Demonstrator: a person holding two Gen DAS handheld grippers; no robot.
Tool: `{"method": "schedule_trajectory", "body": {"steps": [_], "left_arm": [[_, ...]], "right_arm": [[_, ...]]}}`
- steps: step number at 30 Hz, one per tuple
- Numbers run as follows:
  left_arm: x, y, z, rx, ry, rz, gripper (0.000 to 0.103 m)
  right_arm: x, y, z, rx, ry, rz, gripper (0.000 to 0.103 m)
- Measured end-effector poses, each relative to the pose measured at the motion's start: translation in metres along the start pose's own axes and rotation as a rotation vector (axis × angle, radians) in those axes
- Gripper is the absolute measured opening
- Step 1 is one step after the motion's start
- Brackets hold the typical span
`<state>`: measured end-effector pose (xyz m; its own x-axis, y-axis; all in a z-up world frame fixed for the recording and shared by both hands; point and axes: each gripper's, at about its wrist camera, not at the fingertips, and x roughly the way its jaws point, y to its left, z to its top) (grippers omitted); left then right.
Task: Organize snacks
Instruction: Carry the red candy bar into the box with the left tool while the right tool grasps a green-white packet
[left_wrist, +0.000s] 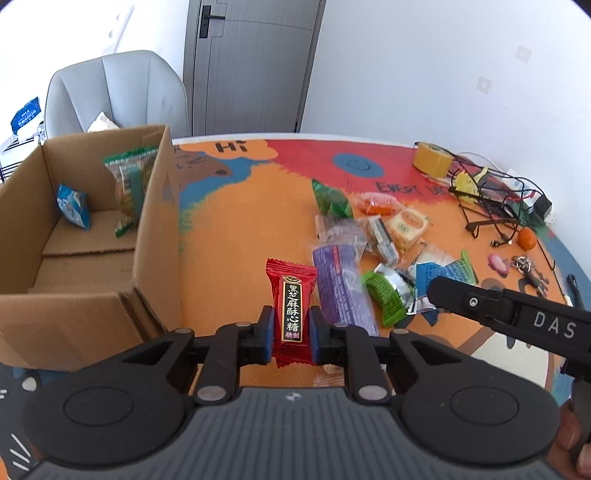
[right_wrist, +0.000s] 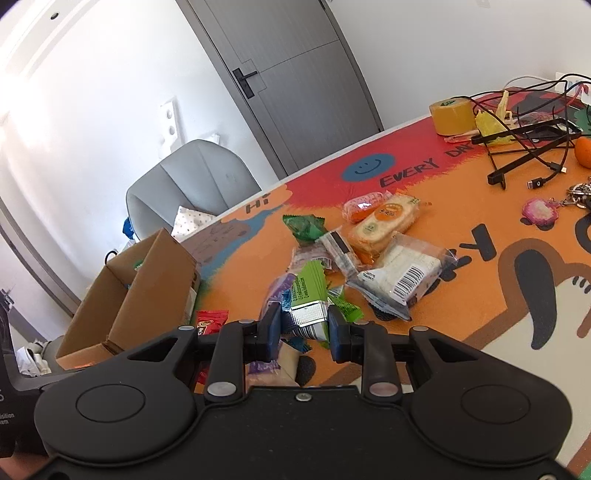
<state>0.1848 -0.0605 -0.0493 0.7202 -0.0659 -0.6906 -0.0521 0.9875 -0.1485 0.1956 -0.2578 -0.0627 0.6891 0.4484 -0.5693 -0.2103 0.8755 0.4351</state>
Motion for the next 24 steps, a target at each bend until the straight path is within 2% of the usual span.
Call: {"method": "schedule_trajectory", "body": {"steps": [5, 12, 24], "left_arm": [[-0.013, -0.001, 0.019, 0.014, -0.025, -0.009, 0.018], [-0.032, 0.017, 0.038, -0.031, -0.087, -0.006, 0.018], [-0.065, 0.064, 0.052, -0.118, -0.184, 0.06, 0.018]], "right_arm": [[0.0, 0.013, 0.015, -0.016, -0.032, 0.041, 0.027], [0.004, 0.034, 0.032, -0.067, -0.055, 0.075, 0.027], [0.015, 0.076, 0.04, -0.123, -0.058, 0.14, 0.027]]}}
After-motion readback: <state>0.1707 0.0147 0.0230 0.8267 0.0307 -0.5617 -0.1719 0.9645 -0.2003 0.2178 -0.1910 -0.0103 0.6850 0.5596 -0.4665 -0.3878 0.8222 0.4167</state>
